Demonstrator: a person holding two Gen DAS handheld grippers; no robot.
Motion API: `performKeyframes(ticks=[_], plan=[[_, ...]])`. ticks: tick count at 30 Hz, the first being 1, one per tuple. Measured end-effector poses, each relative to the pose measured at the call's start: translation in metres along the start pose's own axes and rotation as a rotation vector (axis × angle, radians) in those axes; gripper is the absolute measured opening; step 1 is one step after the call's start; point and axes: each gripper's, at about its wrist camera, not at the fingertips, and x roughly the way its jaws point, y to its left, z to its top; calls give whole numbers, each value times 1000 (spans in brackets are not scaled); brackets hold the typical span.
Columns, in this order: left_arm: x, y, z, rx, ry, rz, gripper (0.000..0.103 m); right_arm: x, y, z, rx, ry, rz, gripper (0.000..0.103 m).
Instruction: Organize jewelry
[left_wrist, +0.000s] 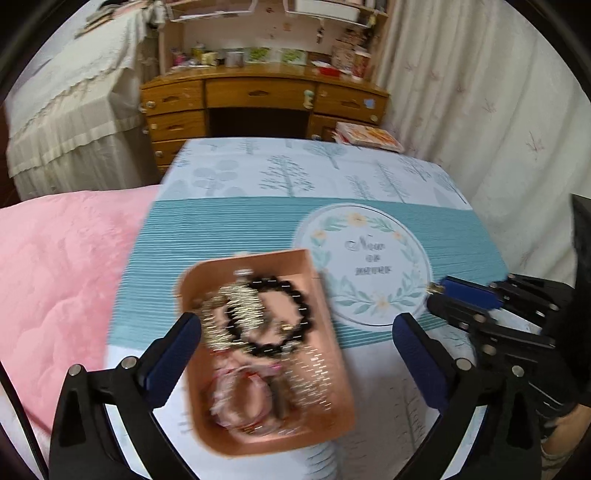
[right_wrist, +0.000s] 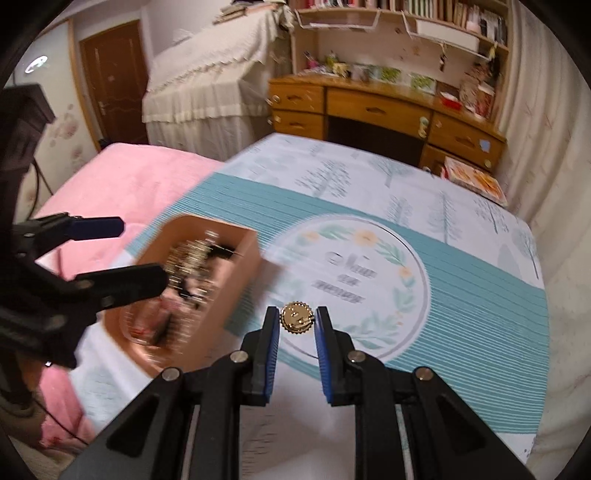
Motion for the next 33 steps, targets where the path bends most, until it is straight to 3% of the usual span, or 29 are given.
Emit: performKeyframes(ticks=[6,11,19,26,33], plan=[[-28,34,-2,-72,-50,43,102,-20,43,17,-12,-36,98,19],[-44,49,-4,-91,-91,73,102,-11,66,30,-25,-15,158,19],[-53,66,-7,-99,-129,133,102,30,93,44,-52,39,135,20],[-45,79,-8,-128,-113,128,102,52,85,53,-12,69,104,20],[-41,82,-10,-139,-104,111,102,57,78,53,29,92,135,21]])
